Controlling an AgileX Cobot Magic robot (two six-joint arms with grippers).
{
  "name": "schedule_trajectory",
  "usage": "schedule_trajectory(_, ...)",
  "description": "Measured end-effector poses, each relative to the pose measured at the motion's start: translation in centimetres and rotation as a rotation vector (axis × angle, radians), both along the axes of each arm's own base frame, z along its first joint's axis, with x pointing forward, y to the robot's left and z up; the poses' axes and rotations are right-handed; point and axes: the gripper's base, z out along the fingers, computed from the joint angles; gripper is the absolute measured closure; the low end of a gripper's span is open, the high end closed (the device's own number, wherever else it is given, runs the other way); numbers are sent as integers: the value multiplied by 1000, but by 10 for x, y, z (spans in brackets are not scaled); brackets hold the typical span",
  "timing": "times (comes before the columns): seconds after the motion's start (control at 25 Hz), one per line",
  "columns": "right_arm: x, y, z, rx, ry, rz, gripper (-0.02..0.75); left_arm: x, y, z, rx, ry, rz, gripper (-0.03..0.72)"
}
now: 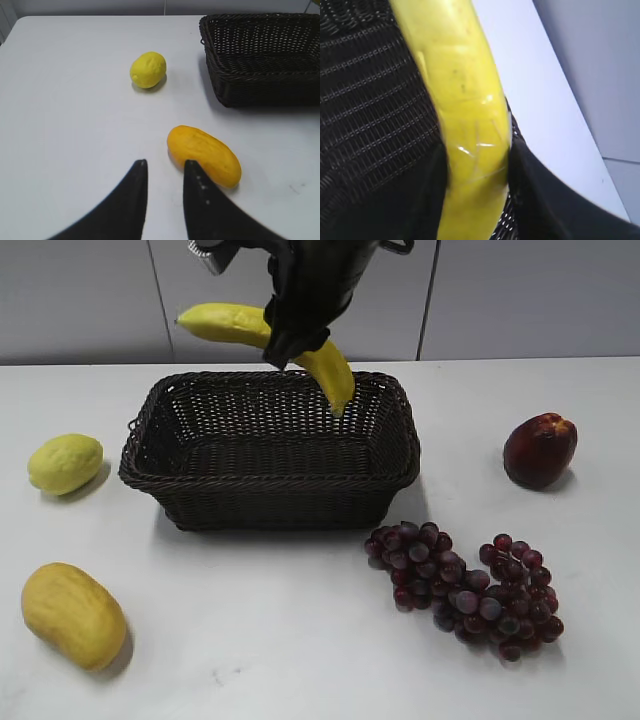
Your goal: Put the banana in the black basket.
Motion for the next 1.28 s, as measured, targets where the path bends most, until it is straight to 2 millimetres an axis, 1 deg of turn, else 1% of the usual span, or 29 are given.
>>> schedule_trajectory(0.12, 3, 3, -8, -3, -5, 9, 416, 0, 0, 0, 0, 0, 0, 446)
schedule_trajectory(0.24, 8, 7, -29, -35, 20, 14, 416, 0, 0, 0, 0, 0, 0, 446)
schedule_trajectory(0.28, 9, 8, -34, -43, 28, 15, 402, 0, 0, 0, 0, 0, 0, 446)
schedule_trajectory(0.32, 10, 8, -39, -52, 34, 17, 380, 0, 0, 0, 0, 0, 0, 446)
schedule_trajectory(0.36, 10, 9, -43, -58, 38, 17, 337, 0, 0, 0, 0, 0, 0, 446)
schedule_trajectory(0.48, 11, 9, -43, -55, 29, 20, 187, 0, 0, 0, 0, 0, 0, 446)
schedule_trajectory(0.52, 12, 9, -43, -55, 27, 21, 154, 0, 0, 0, 0, 0, 0, 446)
schedule_trajectory(0.56, 12, 9, -43, -55, 27, 20, 136, 0, 0, 0, 0, 0, 0, 446)
schedule_trajectory(0.68, 11, 8, -42, -63, 45, 5, 120, 0, 0, 0, 0, 0, 0, 446)
schedule_trajectory(0.8, 8, 4, -32, -71, 75, -27, 119, 0, 0, 0, 0, 0, 0, 446)
schedule_trajectory(0.96, -4, -8, -1, -64, 104, -92, 124, 0, 0, 0, 0, 0, 0, 446)
schedule_trajectory(1.04, -13, -17, 16, -72, 131, -124, 127, 0, 0, 0, 0, 0, 0, 446)
schedule_trajectory(1.28, -36, -39, 54, -73, 189, -218, 149, 0, 0, 0, 0, 0, 0, 446)
